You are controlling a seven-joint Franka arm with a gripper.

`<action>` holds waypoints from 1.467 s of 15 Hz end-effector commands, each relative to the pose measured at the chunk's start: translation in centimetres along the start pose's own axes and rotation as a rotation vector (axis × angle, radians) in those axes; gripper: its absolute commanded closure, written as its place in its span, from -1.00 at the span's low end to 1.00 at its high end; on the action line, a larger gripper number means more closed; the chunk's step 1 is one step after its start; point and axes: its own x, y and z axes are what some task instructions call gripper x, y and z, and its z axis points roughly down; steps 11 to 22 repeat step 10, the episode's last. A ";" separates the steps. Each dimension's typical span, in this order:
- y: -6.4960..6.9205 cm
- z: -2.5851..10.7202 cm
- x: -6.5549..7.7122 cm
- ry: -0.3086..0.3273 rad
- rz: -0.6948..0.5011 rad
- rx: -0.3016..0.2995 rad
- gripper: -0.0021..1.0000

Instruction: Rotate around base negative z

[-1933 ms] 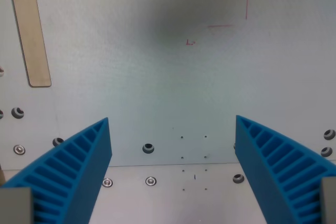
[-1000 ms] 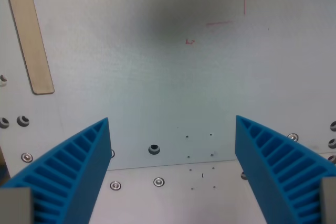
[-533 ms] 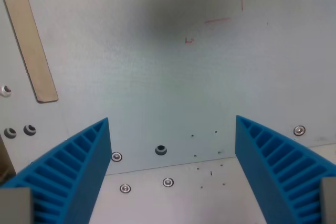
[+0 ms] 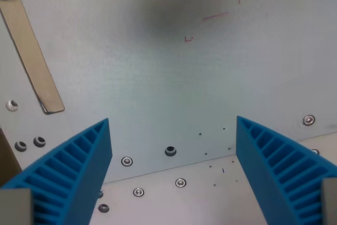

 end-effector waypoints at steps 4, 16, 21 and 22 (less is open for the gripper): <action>0.0 -0.2 0.0 0.001 0.207 0.005 -1.00; 0.0 -0.2 0.0 0.001 0.287 0.005 -1.00; 0.0 -0.2 0.0 0.001 0.287 0.005 -1.00; 0.0 -0.2 0.0 0.001 0.287 0.005 -1.00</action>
